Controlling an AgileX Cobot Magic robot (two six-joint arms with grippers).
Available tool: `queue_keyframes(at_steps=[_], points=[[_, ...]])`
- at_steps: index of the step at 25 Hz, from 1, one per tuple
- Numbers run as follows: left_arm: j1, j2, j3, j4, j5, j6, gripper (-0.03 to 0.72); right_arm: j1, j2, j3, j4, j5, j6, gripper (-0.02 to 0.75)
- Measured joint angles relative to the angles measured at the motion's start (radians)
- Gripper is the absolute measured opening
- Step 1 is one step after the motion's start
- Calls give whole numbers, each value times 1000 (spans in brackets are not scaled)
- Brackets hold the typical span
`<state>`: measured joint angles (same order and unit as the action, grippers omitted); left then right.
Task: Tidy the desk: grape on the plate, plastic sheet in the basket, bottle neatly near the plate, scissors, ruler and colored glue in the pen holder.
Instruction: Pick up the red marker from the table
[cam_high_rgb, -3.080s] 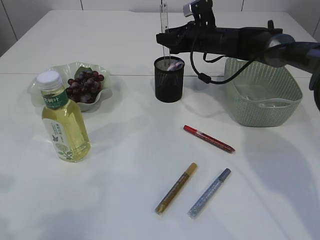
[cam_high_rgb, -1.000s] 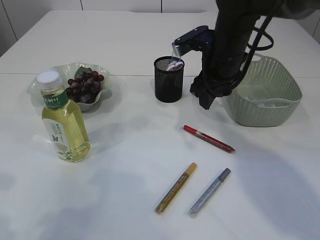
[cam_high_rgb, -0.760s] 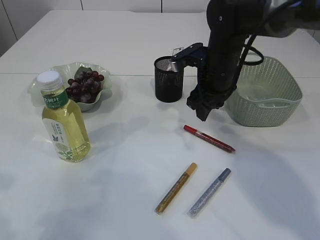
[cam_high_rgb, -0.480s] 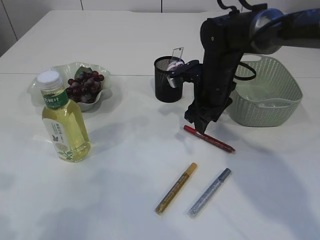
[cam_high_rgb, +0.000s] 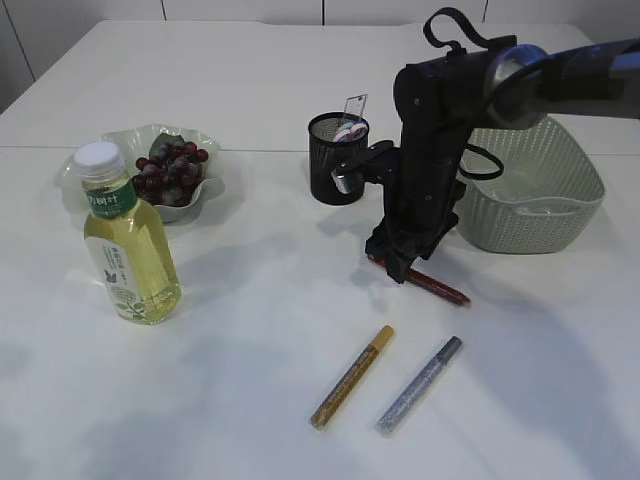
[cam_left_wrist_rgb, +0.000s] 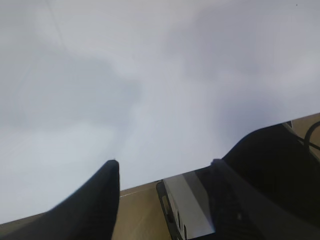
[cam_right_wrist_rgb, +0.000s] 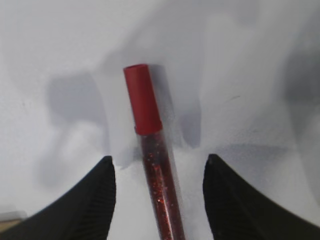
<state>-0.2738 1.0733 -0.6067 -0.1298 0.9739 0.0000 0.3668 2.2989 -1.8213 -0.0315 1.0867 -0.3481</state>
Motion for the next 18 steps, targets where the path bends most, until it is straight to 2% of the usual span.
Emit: queue_keyframes(at_steps=[15, 18], points=[[0, 0, 0, 0, -19, 0, 415, 0, 28, 0, 25, -1, 2, 437], [0, 0, 0, 0, -19, 0, 415, 0, 32, 0, 25, -1, 2, 386]])
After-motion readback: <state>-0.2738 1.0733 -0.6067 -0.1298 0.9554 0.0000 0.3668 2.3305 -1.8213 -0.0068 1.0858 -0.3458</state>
